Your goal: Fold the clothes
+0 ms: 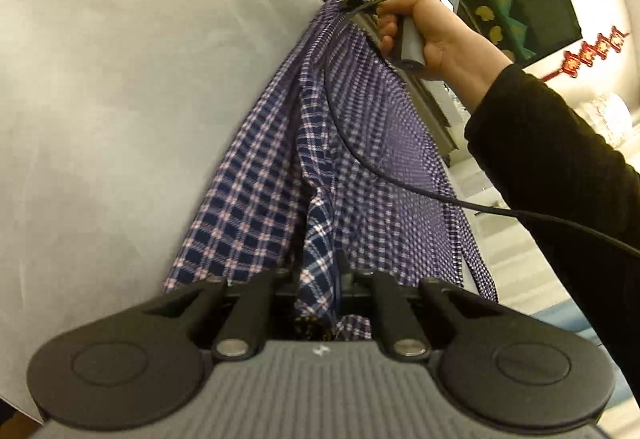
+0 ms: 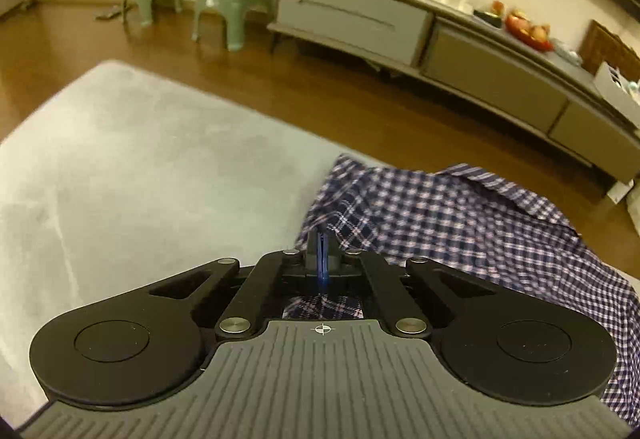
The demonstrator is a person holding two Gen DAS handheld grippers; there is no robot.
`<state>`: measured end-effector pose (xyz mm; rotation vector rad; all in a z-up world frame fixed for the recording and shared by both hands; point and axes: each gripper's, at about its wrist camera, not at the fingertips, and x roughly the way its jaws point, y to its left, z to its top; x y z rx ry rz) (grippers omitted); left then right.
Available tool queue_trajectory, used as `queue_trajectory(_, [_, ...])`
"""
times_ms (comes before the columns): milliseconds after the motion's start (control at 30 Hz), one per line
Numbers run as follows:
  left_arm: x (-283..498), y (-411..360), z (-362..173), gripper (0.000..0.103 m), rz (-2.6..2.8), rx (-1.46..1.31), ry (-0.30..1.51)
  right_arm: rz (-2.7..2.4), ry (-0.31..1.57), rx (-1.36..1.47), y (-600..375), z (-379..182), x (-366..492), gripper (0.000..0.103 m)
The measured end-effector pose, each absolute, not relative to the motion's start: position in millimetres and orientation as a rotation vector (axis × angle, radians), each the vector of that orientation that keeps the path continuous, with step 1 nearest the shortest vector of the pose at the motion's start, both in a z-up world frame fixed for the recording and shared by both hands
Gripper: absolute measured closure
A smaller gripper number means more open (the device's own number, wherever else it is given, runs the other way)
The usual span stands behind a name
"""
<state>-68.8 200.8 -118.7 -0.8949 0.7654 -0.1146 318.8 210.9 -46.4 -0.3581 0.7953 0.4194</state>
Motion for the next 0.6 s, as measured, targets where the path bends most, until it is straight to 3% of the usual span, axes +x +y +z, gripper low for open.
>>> queue_trajectory(167, [-68,201,-122,0.093,-0.100,-0.892,0.776,0.464,0.808,-0.386,216,-72,318,0.103])
queue_trajectory(233, [-66,199,-121,0.093,-0.101,-0.876,0.776,0.496,0.805,-0.342,208,-72,318,0.098])
queue_trajectory(267, [-64,198,-121,0.093,-0.102,-0.868,0.778,0.509,0.805,-0.317,203,-70,318,0.092])
queue_trajectory(367, [-62,199,-122,0.092,-0.109,-0.858,0.781,0.523,0.777,-0.178,170,-38,303,0.052])
queue_trajectory(600, [-67,210,-130,0.091,-0.122,-0.918,0.779,0.630,0.723,-0.039,74,9,169,0.050])
